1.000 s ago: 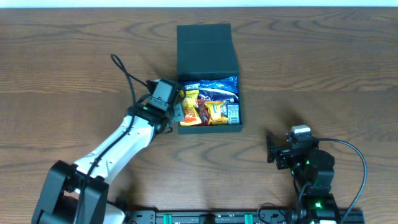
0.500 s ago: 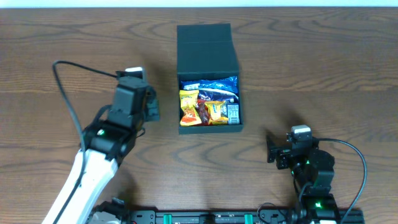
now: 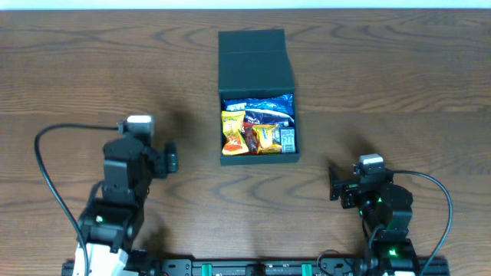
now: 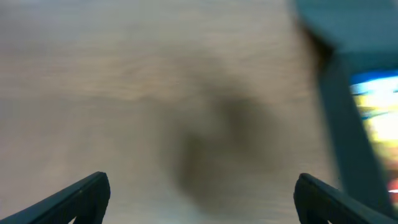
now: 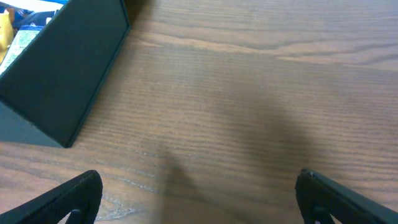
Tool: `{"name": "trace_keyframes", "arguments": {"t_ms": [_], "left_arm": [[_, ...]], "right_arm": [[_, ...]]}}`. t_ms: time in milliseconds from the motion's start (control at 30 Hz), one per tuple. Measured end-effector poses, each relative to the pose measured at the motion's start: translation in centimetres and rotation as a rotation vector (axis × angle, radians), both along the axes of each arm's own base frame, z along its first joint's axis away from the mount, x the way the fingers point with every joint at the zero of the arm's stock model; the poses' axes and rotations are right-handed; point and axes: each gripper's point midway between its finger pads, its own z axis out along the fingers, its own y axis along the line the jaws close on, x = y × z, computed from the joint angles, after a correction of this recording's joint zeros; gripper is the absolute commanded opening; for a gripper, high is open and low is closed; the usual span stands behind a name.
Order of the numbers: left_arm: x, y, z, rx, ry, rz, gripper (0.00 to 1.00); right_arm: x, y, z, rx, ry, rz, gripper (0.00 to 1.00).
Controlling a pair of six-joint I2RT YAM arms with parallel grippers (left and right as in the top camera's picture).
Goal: Pack container
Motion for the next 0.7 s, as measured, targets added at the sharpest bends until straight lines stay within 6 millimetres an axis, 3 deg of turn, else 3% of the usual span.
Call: {"name": "trace_keyframes", "arguments": {"t_ms": [67, 200, 433, 700], "left_arm": [[-0.7, 1.2, -2.4, 0.048, 0.02, 0.041, 0.95], [-1.1, 0.1, -4.6, 0.064, 0.047, -0.055, 0.95], [-1.8, -3.4, -5.3, 0.136, 0.076, -0.391, 0.95], [-2.1, -4.2, -5.6, 0.162, 0.084, -0.479, 0.95]], "right_arm": [[0.0, 0.0, 0.0, 0.0, 0.0, 0.0, 0.99], [0.0, 0.0, 0.0, 0.0, 0.0, 0.0, 0.99], [0.0, 0.0, 0.0, 0.0, 0.0, 0.0, 0.99], [0.1, 0.0, 0.2, 0.0, -0.011, 0.0, 0.99]]}}
